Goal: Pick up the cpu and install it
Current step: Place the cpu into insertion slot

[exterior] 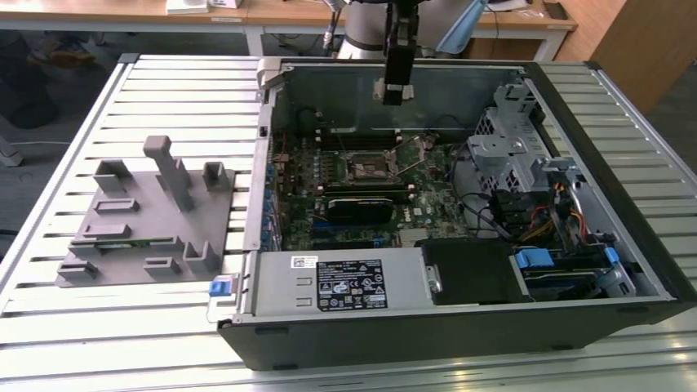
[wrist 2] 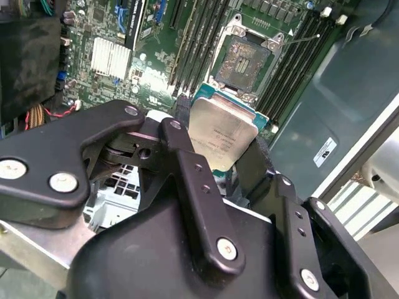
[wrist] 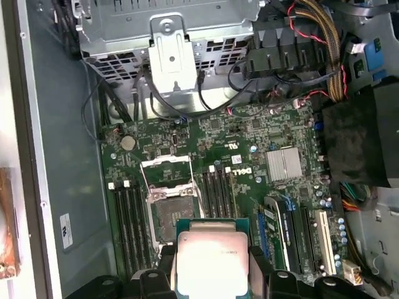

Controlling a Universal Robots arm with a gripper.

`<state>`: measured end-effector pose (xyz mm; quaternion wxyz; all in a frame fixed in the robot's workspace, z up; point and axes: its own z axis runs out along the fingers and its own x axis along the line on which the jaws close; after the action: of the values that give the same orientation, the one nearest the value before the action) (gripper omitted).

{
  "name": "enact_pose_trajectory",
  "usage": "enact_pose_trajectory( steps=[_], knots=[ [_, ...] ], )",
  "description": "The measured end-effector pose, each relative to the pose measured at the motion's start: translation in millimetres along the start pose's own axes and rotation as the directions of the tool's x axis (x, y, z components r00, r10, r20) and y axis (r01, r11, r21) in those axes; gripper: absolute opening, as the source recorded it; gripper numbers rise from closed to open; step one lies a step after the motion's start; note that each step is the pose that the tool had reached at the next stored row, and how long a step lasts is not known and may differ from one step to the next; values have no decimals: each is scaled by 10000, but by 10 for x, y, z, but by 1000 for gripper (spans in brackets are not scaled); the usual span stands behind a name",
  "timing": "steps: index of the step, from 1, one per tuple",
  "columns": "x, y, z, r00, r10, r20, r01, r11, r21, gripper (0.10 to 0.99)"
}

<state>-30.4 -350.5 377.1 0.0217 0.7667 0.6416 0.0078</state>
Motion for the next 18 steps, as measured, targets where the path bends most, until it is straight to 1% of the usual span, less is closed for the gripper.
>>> enact_pose_trajectory(
  steps=[2, 4, 7, 8, 18],
  knots=[
    [0, 0, 1, 9999, -101, -2, 101, 9999, -1, 541],
    [1, 0, 5, 9989, -458, -18, 458, 9989, -7, 541],
    [1, -1, 21, 9950, -1000, -42, 1000, 9950, -19, 541],
    [1, -3, 28, 9939, -1098, -45, 1098, 9940, -20, 541],
    [16, -31, 103, 9922, -1244, -52, 1244, 9922, -24, 541]
  ],
)
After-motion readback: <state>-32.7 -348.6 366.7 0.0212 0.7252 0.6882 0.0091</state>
